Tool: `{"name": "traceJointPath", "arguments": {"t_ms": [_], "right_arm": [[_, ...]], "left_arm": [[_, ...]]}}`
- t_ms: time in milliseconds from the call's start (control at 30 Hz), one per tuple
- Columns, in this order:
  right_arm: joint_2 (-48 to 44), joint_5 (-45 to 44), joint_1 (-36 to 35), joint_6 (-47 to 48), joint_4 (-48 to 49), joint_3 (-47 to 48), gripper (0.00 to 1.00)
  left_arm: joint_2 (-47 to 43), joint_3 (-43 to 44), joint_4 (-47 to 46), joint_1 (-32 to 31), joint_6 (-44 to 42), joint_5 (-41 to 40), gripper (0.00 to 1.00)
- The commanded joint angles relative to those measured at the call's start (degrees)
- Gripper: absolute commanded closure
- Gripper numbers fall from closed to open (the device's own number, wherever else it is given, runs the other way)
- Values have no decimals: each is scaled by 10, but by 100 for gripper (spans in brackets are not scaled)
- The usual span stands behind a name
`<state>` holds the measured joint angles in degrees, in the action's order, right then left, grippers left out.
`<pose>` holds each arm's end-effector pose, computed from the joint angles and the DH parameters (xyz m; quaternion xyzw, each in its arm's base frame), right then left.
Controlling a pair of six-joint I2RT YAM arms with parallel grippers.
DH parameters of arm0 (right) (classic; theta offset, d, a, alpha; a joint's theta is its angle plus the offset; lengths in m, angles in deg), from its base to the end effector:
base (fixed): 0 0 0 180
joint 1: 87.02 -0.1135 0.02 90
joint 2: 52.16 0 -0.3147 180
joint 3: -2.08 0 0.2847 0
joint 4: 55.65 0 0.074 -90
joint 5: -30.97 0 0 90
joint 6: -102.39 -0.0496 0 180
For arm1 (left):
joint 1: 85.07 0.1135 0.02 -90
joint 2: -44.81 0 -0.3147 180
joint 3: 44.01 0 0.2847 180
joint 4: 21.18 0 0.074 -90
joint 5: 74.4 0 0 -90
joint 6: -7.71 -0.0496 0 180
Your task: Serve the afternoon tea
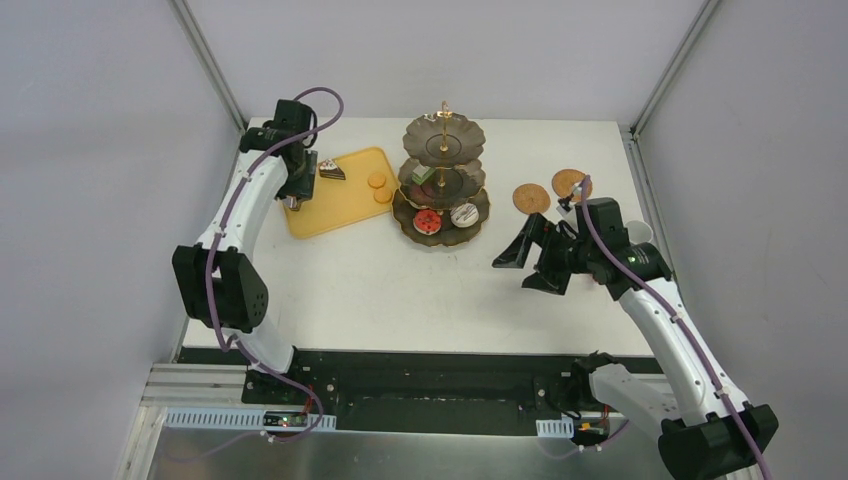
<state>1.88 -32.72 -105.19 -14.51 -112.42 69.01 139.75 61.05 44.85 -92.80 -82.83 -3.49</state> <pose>0.1814 0.0827 0.3496 -0.0207 0.9001 0.3396 0.2720 0.3937 -0.0371 0.3770 0.0195 0.9439 0.1401 0.2984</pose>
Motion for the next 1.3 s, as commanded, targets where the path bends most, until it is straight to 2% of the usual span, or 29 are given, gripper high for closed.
{"name": "traceJointPath", "arguments": {"t_ms": [0,267,667,1067,1267], "right_arm": [[5,11,-17,-1,-15,16,1],[17,12,-18,-6,3,9,1],[29,9,-19,-8,3,14,1],[30,7,-18,-10,4,19,1],[27,5,-19,-11,4,21,1]], "left_arm": [[4,11,-34,21,-38,34,49],[58,25,-33,43,-72,75,50],[98,29,-50,59,-88,88,55],[109,51,-37,60,-80,91,76],[75,67,-6,58,-52,94,79]]}}
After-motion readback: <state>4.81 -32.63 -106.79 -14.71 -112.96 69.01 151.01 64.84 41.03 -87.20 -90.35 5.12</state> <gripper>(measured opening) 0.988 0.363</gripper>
